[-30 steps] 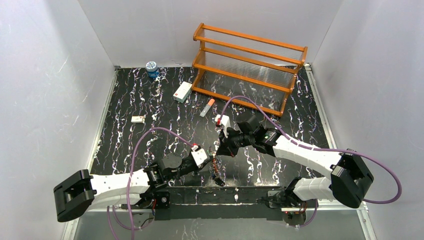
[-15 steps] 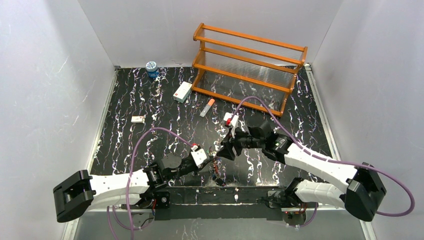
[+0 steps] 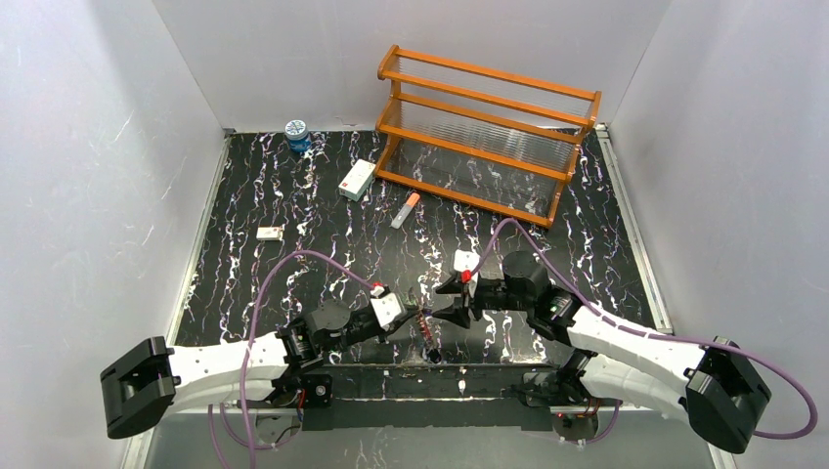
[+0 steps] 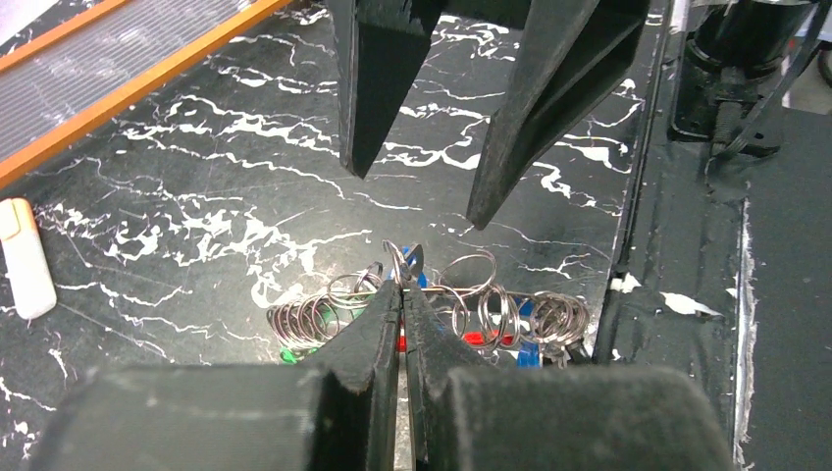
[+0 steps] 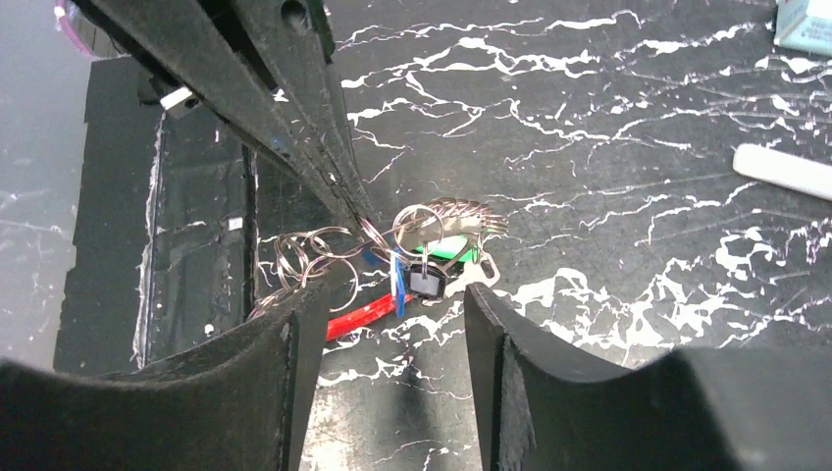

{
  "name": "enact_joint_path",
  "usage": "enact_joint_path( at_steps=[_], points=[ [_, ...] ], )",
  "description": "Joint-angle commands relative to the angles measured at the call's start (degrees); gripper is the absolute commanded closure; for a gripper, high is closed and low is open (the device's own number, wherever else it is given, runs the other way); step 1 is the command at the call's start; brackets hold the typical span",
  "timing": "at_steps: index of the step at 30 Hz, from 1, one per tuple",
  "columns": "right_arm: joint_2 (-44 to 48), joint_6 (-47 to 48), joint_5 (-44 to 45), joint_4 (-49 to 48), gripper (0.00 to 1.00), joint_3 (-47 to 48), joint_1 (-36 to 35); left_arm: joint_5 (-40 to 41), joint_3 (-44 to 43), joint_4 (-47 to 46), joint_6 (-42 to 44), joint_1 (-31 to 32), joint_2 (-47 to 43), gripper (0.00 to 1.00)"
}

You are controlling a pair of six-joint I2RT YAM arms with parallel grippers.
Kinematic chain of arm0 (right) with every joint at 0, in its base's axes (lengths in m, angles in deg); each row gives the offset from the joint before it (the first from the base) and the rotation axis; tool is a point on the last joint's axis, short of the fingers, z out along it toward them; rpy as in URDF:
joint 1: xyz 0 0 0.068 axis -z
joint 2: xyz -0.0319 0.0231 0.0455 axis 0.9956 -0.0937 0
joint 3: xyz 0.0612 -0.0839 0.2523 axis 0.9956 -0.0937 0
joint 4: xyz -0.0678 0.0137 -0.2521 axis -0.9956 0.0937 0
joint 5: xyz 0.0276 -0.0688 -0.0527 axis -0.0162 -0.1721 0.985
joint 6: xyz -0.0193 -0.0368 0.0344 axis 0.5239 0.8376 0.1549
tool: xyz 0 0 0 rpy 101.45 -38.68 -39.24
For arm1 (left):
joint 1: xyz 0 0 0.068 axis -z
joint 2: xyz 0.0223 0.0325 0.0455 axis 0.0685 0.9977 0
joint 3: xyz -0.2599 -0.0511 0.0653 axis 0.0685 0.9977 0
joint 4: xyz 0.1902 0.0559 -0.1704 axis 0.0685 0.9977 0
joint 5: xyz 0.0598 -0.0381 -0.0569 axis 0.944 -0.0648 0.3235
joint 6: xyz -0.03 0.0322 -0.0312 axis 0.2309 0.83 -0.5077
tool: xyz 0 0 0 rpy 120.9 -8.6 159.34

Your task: Put the keys on the keyring

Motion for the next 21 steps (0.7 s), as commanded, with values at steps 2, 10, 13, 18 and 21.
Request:
enact_joint_path(
  at_steps=[2,10,13,18,21],
  points=[
    [1.44,8.82,-4.71,-8.42,0.44,-1.19,0.08,-3.81,0.34,-1.89,2.37,0.14,-2.58,1.00],
    [-1.32,12.32,-9.82,-10.30,0.56,-0.71,0.13,-6.08,0.36,-1.89,3.91,0.15,-2.41,1.00],
    [-2.76,13.24,-11.67,-11.24,0.57,-0.61,0.15,-6.58,0.18,-1.89,3.95,0.13,-2.13,1.00],
    [-5.12,14.53,-14.02,-11.71,0.57,-0.69,0.13,-6.70,0.00,-1.89,3.85,0.11,-2.02,1.00],
    [-6.82,15.37,-14.57,-11.79,0.59,-0.39,0.12,-6.78,0.00,-1.89,3.89,0.11,-2.03,1.00]
  ],
)
